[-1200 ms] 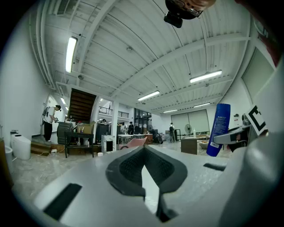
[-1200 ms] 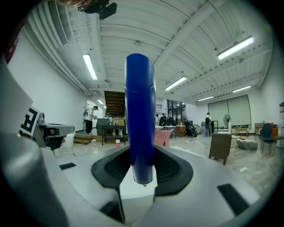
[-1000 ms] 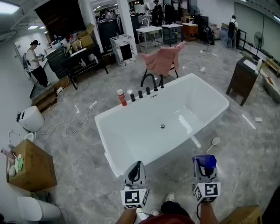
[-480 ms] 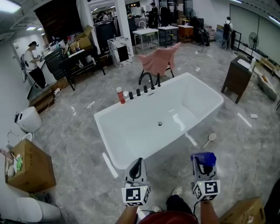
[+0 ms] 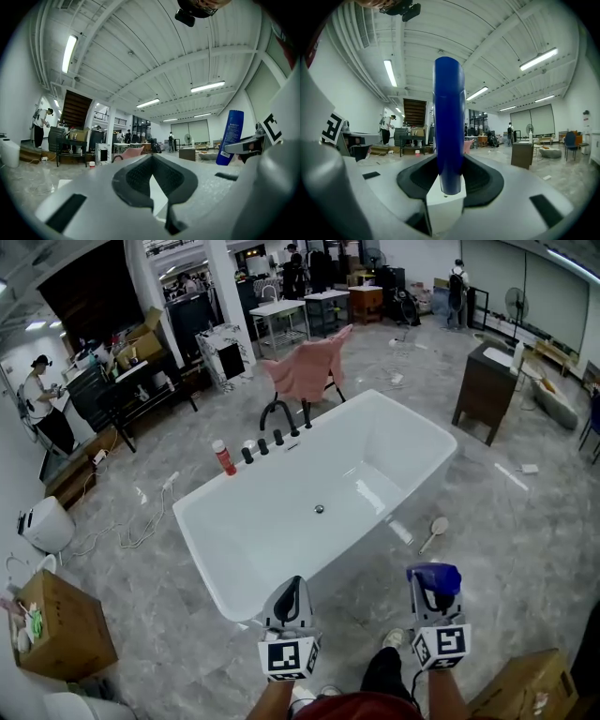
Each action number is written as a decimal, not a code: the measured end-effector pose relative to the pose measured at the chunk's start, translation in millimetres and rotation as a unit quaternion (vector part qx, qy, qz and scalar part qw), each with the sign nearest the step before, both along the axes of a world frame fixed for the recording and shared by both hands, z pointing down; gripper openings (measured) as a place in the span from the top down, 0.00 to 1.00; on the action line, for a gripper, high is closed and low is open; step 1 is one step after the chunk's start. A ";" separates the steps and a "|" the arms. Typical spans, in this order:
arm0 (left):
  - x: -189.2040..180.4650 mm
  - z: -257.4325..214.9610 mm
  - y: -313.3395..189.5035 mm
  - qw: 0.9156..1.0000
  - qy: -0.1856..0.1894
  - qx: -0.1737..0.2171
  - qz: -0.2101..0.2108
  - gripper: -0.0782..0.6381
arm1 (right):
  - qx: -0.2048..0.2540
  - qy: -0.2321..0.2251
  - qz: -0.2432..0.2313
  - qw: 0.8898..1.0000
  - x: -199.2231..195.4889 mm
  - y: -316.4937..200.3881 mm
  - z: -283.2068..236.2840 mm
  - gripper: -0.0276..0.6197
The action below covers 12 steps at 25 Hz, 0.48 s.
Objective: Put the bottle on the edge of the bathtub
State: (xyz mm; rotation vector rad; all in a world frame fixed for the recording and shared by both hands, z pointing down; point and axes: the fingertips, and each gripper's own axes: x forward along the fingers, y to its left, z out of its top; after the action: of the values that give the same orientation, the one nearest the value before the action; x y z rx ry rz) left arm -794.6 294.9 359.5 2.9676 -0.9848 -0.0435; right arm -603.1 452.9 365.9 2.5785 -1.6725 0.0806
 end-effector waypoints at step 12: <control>221.7 -9.9 -11.5 0.999 -0.012 0.005 0.044 0.88 | -0.017 -0.014 0.052 0.998 211.3 6.6 3.8 0.72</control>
State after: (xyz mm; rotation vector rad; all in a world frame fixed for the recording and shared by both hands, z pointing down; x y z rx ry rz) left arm -572.9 283.4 349.6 3.0236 -0.8579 -0.0132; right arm -391.8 459.5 369.7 2.6500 -1.5309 0.1489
